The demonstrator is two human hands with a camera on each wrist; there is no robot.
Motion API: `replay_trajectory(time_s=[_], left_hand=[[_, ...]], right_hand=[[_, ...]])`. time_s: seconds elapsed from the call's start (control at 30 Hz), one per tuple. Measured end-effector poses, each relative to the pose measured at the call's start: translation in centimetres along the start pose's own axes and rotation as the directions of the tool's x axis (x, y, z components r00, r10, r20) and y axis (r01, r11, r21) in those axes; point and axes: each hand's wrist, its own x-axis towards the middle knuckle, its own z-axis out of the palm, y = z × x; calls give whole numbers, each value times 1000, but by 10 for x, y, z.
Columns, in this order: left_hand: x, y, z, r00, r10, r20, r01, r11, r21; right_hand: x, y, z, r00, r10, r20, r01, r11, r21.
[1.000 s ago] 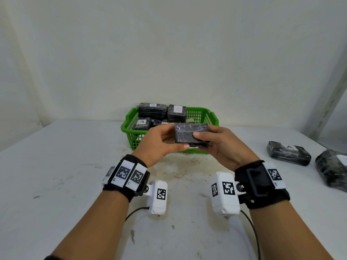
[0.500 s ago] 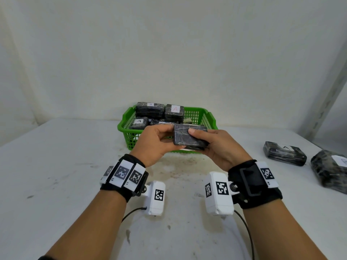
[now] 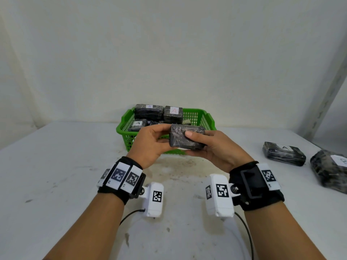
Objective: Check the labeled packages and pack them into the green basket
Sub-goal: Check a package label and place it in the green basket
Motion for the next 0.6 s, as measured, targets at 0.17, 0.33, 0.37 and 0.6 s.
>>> replay_trajectory(time_s=[0.17,0.33,0.37,0.6], left_hand=[[0,0,0,1000,3,5,-3,1000,-18],[-1,3,-2,1000,13,1,-13,999,-33],[-1,3,-2,1000,15,0,-15,999,-38],[-2,2,-2,999,30,13,-29,999,-30]], right_hand=[[0,0,-7,999,-32,-8,32,999,38],[-2,0,-7,999,-31,36,29,998,53],[-1,0,-7,998,-46,32,45,998,40],[-2,2,-1,998,-58,21,58,998,9]])
